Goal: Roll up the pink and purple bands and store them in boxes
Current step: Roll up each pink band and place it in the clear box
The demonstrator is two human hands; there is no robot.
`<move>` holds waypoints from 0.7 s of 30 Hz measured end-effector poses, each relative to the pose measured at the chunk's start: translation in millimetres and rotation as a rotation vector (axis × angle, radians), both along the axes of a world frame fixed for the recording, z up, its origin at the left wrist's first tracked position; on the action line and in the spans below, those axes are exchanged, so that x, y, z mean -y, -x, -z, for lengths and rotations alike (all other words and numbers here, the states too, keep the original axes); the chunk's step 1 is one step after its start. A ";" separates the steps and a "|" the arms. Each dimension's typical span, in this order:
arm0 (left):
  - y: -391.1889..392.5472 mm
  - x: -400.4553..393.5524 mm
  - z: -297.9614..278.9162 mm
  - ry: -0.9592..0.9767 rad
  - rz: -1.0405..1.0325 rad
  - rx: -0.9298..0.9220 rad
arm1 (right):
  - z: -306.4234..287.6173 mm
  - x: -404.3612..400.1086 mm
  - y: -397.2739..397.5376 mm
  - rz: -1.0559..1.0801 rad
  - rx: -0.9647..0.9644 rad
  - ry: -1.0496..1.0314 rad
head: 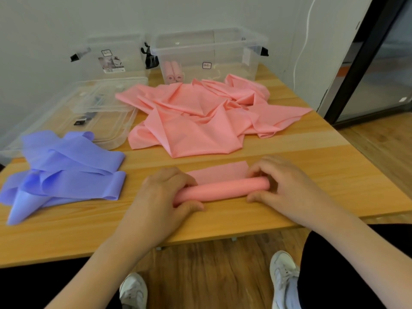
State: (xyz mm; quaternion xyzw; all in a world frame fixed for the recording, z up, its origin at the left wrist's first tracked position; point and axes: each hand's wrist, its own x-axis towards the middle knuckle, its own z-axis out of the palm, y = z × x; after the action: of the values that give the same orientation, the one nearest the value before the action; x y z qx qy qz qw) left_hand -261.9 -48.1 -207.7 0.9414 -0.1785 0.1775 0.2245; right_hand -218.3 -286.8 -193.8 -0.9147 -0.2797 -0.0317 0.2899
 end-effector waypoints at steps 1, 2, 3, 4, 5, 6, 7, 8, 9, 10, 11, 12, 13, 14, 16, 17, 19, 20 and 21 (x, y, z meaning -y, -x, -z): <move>0.7 0.2 -0.5 0.031 -0.025 -0.006 | 0.6 -0.8 0.0 0.017 0.014 -0.012; 1.0 0.8 -0.7 0.067 -0.057 -0.007 | 1.8 -1.1 0.1 0.041 0.027 -0.022; 1.3 1.5 -0.6 0.084 -0.077 -0.009 | 2.8 -1.7 0.5 0.067 0.048 -0.026; 0.7 1.4 0.5 0.067 -0.077 -0.003 | 3.8 -2.3 0.6 0.080 0.078 -0.027; -0.2 0.7 2.7 0.022 -0.060 0.010 | 4.5 -2.6 0.4 0.080 0.098 -0.023; -1.0 -0.1 4.7 -0.028 -0.039 0.028 | 4.0 -2.6 0.4 0.074 0.105 -0.011; -2.2 -0.3 4.8 -0.060 -0.032 0.043 | 3.2 -2.0 0.2 0.068 0.095 0.003; -3.1 -0.9 4.2 -0.075 -0.038 0.058 | 3.1 -1.2 -0.6 0.057 0.090 0.010; -3.9 -1.1 3.2 -0.080 -0.049 0.072 | 3.2 -1.5 -1.2 0.056 0.098 0.011; -4.2 -0.2 1.4 -0.079 -0.069 0.076 | 4.1 -1.8 -1.9 0.065 0.118 0.005; -3.6 1.6 0.1 -0.073 -0.096 0.063 | 6.1 -1.9 -2.6 0.085 0.143 -0.001; -3.0 3.7 -0.8 -0.061 -0.126 0.047 | 8.2 -2.0 -3.1 0.106 0.168 -0.008; -2.6 5.3 -0.9 -0.052 -0.151 0.038 | 9.7 -2.9 -3.3 0.122 0.185 -0.016; -2.8 6.0 -0.1 -0.046 -0.169 0.035 | 10.5 -3.8 -3.2 0.130 0.197 -0.023; -4.1 4.9 0.3 -0.033 -0.181 0.046 | 9.5 -4.8 -2.7 0.108 0.196 -0.008; -5.3 3.4 0.4 -0.030 -0.166 0.060 | 9.3 -4.6 -2.8 0.086 0.192 0.013; -6.9 2.0 0.7 -0.045 -0.116 0.116 | 9.9 -5.2 -3.3 0.056 0.192 0.029; -7.3 2.3 1.6 -0.057 -0.110 0.147 | 10.2 -6.0 -3.5 0.053 0.192 0.016; -7.7 3.3 2.4 -0.075 -0.130 0.174 | 10.7 -7.1 -3.9 0.058 0.200 -0.002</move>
State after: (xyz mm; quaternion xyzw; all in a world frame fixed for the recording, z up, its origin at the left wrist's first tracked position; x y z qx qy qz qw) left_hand -254.2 -51.4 -210.1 0.9397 -0.1424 0.2658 0.1611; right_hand -214.5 -279.7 -204.5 -0.9144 -0.2808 -0.1313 0.2604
